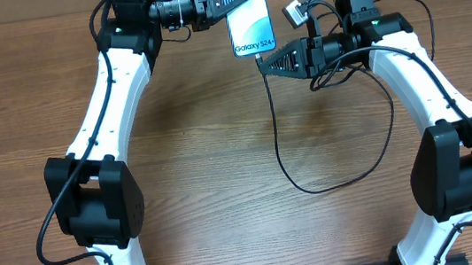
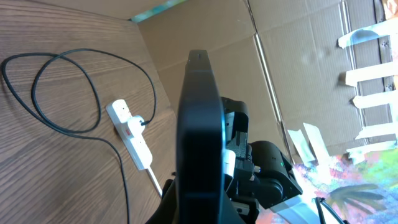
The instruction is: Plug charger to phone and switch on socket
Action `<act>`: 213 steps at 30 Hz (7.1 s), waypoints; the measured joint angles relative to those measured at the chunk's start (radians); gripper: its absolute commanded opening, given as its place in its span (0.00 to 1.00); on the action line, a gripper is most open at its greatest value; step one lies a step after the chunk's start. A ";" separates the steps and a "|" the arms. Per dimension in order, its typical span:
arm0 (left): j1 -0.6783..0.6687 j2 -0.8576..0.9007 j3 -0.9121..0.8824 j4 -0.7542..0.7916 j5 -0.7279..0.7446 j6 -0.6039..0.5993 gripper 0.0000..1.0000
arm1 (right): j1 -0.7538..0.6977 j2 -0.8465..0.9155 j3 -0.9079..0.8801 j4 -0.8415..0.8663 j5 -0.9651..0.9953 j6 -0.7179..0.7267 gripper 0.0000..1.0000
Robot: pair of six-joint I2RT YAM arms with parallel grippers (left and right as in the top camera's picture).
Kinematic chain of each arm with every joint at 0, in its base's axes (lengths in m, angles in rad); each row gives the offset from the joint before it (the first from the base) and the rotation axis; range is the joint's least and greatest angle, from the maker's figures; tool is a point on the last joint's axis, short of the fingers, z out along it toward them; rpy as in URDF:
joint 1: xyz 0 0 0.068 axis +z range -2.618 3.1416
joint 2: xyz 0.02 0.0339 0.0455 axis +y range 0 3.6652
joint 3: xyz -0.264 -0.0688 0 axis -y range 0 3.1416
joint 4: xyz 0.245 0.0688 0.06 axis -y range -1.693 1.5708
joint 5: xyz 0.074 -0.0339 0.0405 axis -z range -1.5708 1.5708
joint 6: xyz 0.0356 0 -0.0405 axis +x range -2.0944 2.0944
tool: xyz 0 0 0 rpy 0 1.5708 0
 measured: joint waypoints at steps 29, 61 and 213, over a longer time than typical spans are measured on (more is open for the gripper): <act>0.000 0.000 0.000 0.026 -0.024 -0.035 0.04 | 0.000 0.000 -0.001 0.104 0.000 0.130 0.04; 0.026 0.000 0.009 0.017 -0.103 0.008 0.04 | 0.001 0.000 -0.008 0.341 0.171 0.470 0.04; -0.052 0.001 0.005 0.042 0.047 -0.022 0.04 | -0.029 -0.218 -0.381 0.749 0.037 0.578 0.04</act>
